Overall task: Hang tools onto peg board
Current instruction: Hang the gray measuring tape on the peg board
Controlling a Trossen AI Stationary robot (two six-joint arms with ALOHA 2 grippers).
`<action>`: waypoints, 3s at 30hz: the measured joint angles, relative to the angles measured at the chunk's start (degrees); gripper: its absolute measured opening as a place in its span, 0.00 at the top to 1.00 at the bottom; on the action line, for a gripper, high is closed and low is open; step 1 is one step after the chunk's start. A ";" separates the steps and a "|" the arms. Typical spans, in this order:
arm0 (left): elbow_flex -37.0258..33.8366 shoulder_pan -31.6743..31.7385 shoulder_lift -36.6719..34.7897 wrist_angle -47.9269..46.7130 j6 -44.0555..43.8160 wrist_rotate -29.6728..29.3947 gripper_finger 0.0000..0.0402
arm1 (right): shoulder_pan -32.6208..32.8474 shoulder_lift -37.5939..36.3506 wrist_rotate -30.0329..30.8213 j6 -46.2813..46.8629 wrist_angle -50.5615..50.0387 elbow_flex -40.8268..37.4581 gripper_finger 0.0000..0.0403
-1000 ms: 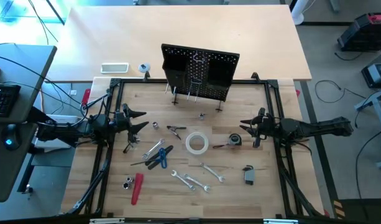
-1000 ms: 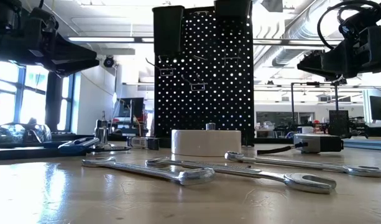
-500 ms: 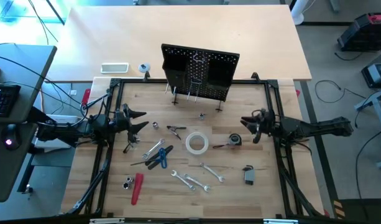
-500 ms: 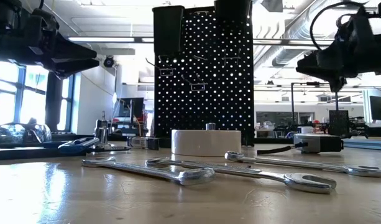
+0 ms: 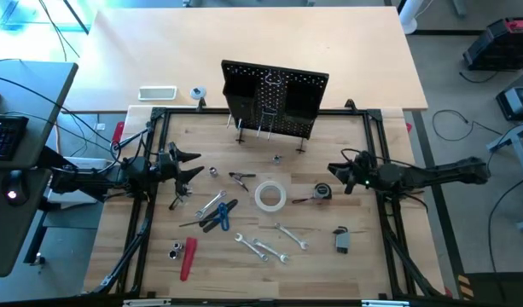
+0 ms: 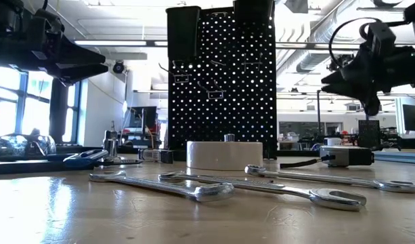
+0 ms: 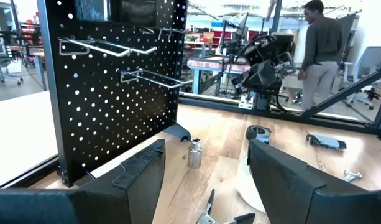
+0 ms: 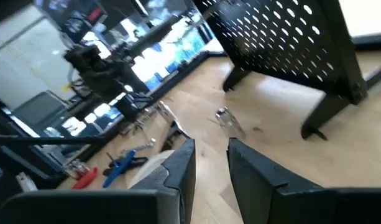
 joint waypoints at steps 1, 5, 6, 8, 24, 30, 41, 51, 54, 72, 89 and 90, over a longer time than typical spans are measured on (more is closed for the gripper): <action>-0.01 -0.01 0.01 0.06 0.01 -0.02 0.45 | 0.00 0.95 0.43 1.49 0.00 -0.02 0.78; -0.01 -0.01 0.00 0.04 0.02 -0.01 0.45 | 0.00 4.54 0.91 6.75 0.01 0.00 0.77; -0.02 -0.02 0.00 0.04 0.00 0.00 0.45 | 0.00 5.29 0.91 7.53 0.01 0.00 0.78; -0.01 0.00 0.00 0.04 0.00 0.00 0.45 | 0.00 6.66 0.95 7.93 0.01 0.00 0.78; -0.01 -0.01 0.00 0.13 -0.42 -0.02 0.45 | 0.00 11.55 9.10 3.55 0.05 0.00 0.77; -0.01 -0.01 0.02 0.14 -0.44 -0.02 0.45 | 0.00 11.96 10.50 -3.99 0.08 -0.01 0.78; 0.00 -0.02 0.00 0.20 -0.74 0.00 0.45 | 0.27 11.96 4.53 3.74 3.61 0.00 0.77; 0.00 0.00 0.01 0.18 -3.61 0.00 0.45 | 0.28 11.96 -4.15 9.47 3.52 0.00 0.77; 0.00 -0.02 0.00 0.06 -3.56 -0.02 0.45 | 0.28 11.96 -4.84 7.80 3.44 0.00 0.77; -0.04 -0.02 0.00 2.86 0.65 -2.56 0.45 | 0.28 12.31 -17.05 -7.68 6.50 0.67 0.77; -0.04 0.00 6.48 12.45 2.56 -1.90 0.45 | 0.31 37.34 -23.39 -31.87 13.30 21.07 0.54; -0.04 0.00 7.76 13.41 2.58 -1.90 0.45 | 0.33 39.50 -23.50 -32.32 9.99 23.34 0.54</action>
